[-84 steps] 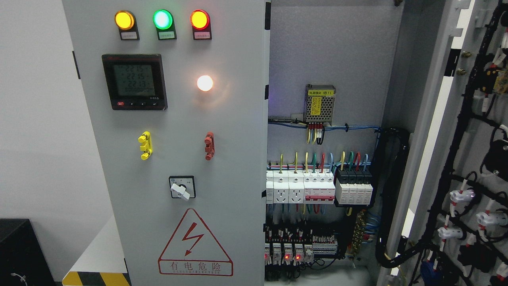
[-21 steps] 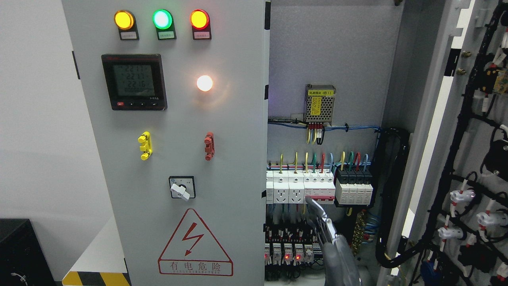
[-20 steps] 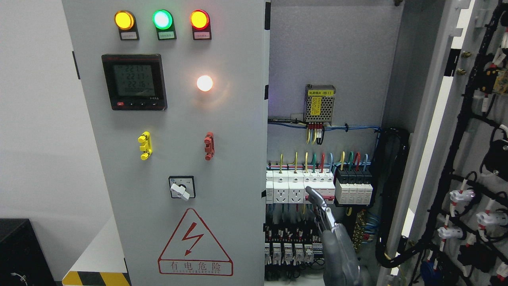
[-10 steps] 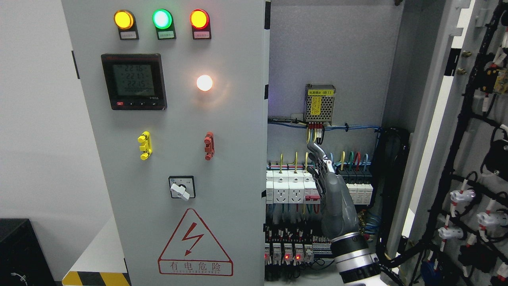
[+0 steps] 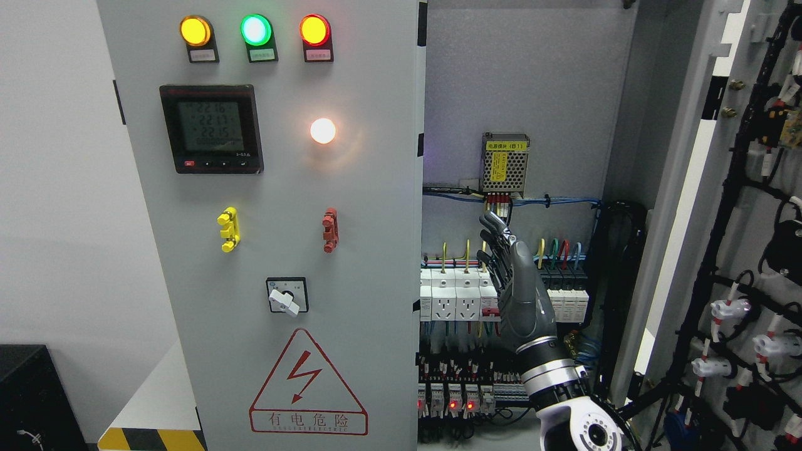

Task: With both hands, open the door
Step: 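Raise the right hand into the cabinet behind the door with the warning sign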

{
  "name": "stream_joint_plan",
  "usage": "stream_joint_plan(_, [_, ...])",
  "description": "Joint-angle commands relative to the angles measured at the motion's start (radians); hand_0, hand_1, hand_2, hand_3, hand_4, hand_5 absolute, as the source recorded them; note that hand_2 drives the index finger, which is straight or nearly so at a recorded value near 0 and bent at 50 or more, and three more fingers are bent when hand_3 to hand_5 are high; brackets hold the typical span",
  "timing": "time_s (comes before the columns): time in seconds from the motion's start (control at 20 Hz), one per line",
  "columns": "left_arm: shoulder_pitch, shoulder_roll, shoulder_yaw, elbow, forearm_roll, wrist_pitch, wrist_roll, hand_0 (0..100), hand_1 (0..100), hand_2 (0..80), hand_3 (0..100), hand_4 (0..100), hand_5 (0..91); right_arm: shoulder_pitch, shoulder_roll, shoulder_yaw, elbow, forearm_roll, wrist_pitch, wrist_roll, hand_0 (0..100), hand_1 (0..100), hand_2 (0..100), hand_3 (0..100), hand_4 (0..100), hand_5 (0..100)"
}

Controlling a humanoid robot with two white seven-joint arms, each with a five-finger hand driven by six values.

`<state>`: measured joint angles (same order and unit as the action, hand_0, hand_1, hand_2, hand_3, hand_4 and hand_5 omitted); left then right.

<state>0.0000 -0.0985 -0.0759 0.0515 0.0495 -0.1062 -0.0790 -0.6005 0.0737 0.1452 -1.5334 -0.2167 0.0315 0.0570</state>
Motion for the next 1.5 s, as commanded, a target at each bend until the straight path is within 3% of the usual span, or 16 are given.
stream_joint_plan(0.0, [0.012, -0.001, -0.004, -0.001, 0.0, 0.0, -0.001, 0, 0, 0.0, 0, 0, 0.0, -0.015, -0.026, -0.007, 0.076, -0.023, -0.004, 0.044, 0, 0, 0, 0, 0, 0])
stream_joint_plan(0.05, [0.012, -0.001, -0.004, -0.001, 0.0, 0.0, 0.001, 0, 0, 0.0, 0, 0, 0.0, -0.016, -0.032, -0.006, 0.076, -0.024, -0.004, 0.091, 0, 0, 0, 0, 0, 0])
stream_joint_plan(0.1, [0.012, -0.001, -0.004, -0.001, 0.0, 0.0, 0.001, 0, 0, 0.0, 0, 0, 0.0, -0.018, -0.032, -0.006, 0.076, -0.026, -0.001, 0.109, 0, 0, 0, 0, 0, 0])
stream_joint_plan(0.45, [0.012, -0.001, -0.004, -0.001, 0.0, 0.0, 0.001, 0, 0, 0.0, 0, 0, 0.0, -0.035, -0.035, -0.01, 0.079, -0.029, 0.013, 0.147, 0, 0, 0, 0, 0, 0])
stream_joint_plan(0.65, [0.012, -0.001, -0.004, -0.001, 0.0, 0.0, 0.001, 0, 0, 0.0, 0, 0, 0.0, -0.053, -0.035, -0.012, 0.084, -0.087, 0.056, 0.211, 0, 0, 0, 0, 0, 0])
stream_joint_plan(1.05, [0.012, -0.001, -0.004, -0.001, 0.0, 0.0, 0.001, 0, 0, 0.0, 0, 0, 0.0, -0.093, -0.037, -0.019, 0.105, -0.182, 0.096, 0.222, 0, 0, 0, 0, 0, 0])
stream_joint_plan(1.25, [0.012, -0.001, -0.004, -0.001, 0.0, 0.0, 0.001, 0, 0, 0.0, 0, 0, 0.0, -0.102, -0.037, -0.019, 0.108, -0.193, 0.12, 0.28, 0, 0, 0, 0, 0, 0])
stream_joint_plan(1.45, [0.012, -0.001, -0.004, -0.001, 0.0, 0.0, 0.001, 0, 0, 0.0, 0, 0, 0.0, -0.122, -0.038, -0.022, 0.137, -0.193, 0.12, 0.287, 0, 0, 0, 0, 0, 0])
